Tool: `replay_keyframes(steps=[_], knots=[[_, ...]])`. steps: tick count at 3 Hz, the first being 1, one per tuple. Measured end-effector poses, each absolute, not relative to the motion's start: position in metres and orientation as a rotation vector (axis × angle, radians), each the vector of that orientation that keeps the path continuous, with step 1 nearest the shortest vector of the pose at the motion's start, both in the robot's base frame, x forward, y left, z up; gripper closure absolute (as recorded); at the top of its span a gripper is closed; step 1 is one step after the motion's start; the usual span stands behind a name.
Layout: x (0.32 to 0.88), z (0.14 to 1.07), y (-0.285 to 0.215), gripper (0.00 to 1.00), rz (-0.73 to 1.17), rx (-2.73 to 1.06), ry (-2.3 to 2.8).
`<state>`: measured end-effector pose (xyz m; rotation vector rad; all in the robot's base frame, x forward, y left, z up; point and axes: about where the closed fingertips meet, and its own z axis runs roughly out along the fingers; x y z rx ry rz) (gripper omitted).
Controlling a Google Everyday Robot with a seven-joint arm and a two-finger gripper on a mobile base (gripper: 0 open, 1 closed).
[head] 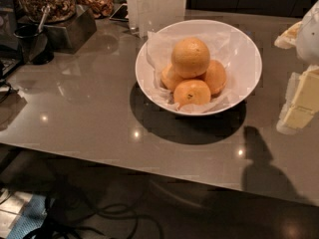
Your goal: Pick orange from white bowl
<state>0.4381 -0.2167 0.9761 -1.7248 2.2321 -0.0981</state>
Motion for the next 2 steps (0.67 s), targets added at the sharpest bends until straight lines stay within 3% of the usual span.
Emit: replay_keyframes(steps=[2], knots=[[0.4472, 0.9803, -0.2119, 0.00, -0.054, -1.721, 2.196]])
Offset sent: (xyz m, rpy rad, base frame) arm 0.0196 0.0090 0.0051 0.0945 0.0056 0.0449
